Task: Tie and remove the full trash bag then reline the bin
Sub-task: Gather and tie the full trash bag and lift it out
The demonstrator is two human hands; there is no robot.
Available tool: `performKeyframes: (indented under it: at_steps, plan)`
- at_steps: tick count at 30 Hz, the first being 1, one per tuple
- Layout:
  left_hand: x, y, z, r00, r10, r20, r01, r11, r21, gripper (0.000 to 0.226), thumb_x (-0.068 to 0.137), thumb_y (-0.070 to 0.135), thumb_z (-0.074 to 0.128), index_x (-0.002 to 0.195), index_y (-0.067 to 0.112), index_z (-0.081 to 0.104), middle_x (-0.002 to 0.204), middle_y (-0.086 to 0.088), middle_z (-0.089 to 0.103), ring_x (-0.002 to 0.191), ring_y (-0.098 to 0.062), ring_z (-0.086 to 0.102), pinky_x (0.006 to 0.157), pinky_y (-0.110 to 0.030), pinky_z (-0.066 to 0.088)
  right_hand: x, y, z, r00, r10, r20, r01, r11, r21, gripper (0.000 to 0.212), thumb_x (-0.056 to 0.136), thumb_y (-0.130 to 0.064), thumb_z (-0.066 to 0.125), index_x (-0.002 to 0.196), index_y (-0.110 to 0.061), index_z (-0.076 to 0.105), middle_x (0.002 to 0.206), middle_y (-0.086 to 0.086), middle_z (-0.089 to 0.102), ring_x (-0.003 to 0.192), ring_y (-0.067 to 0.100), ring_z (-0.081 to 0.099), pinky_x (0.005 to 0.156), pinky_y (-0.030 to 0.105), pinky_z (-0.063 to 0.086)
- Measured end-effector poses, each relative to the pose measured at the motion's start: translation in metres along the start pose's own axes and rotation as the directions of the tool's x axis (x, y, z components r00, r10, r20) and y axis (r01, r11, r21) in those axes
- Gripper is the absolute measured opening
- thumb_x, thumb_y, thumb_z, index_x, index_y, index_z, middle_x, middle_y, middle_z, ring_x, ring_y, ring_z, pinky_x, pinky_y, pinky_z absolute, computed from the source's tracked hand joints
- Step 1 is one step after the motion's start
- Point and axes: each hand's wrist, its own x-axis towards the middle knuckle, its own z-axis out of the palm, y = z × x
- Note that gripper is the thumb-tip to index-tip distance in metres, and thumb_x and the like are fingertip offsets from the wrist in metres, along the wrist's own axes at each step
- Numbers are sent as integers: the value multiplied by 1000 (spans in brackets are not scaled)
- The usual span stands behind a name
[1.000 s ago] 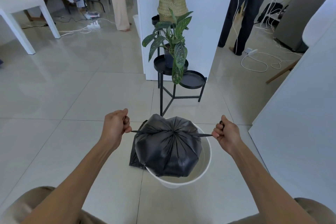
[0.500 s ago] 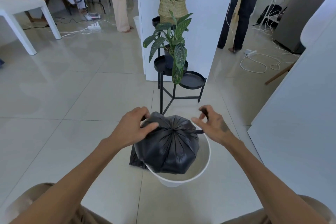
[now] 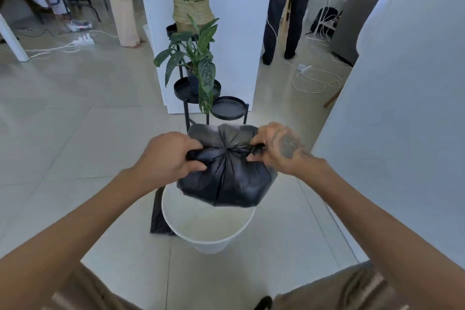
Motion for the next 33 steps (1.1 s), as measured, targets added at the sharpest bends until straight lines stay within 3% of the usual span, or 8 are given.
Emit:
performKeyframes:
  at_steps: [2,5,9,14,18,21,28,33]
  plan:
    - [15,31,0,997,51,-49,-54,996,-67,32,76,56,76,87,27,73,67,10,56,67,-16,48,57,-29,31,-22,23,-25,996,27,-86,-26,1000,17,30,82,-41,78,96,-15,77,85,-4,57,94,17,55,78,22,35]
    - [39,87,28,996,86,-19,-88,987,-135,37,77,58,73,89,23,73,74,4,62,73,-19,54,59,-31,32,-66,60,-37,986,152,-75,-154,988,-28,20,84,-34,78,91,-16,79,81,-4,55,91,19,51,74,26,35]
    - [54,152,95,974,141,176,-116,983,-143,39,82,56,70,97,21,72,89,-2,70,88,-26,63,63,-31,34,-121,111,-4,940,340,37,-336,938,-84,18,89,-28,73,104,-20,80,97,4,67,101,25,52,82,32,43]
    - [53,190,180,914,153,375,-112,985,-129,37,88,46,68,103,12,68,102,-8,70,96,-30,64,69,-33,42,-155,160,80,854,491,173,-485,871,-78,23,92,-31,69,111,-23,76,112,6,64,110,26,54,89,31,46]
    - [47,192,234,824,89,559,-24,992,-123,30,90,29,65,108,5,65,109,-15,68,100,-34,64,78,-39,53,-164,176,142,807,519,281,-522,850,-72,30,93,-34,67,120,-23,73,120,5,63,116,26,52,96,32,45]
    - [40,187,262,757,77,649,45,985,-169,13,89,12,61,99,3,63,106,-16,67,100,-35,64,74,-37,49,-167,184,176,774,514,370,-529,846,-70,27,95,-31,63,118,-21,73,120,5,62,118,27,52,92,30,44]
    - [27,180,288,711,97,696,173,936,-307,42,80,-1,53,120,8,65,118,-11,67,112,-34,59,76,-27,39,-165,187,205,709,485,512,-548,836,-31,43,93,-13,60,135,-19,57,129,8,55,125,28,51,105,36,43]
    - [28,184,272,800,90,594,148,928,-341,41,79,1,55,116,13,69,116,-8,70,110,-32,60,77,-30,42,-159,188,190,717,502,483,-575,818,4,43,90,-11,58,133,-17,60,133,7,57,125,27,52,105,32,44]
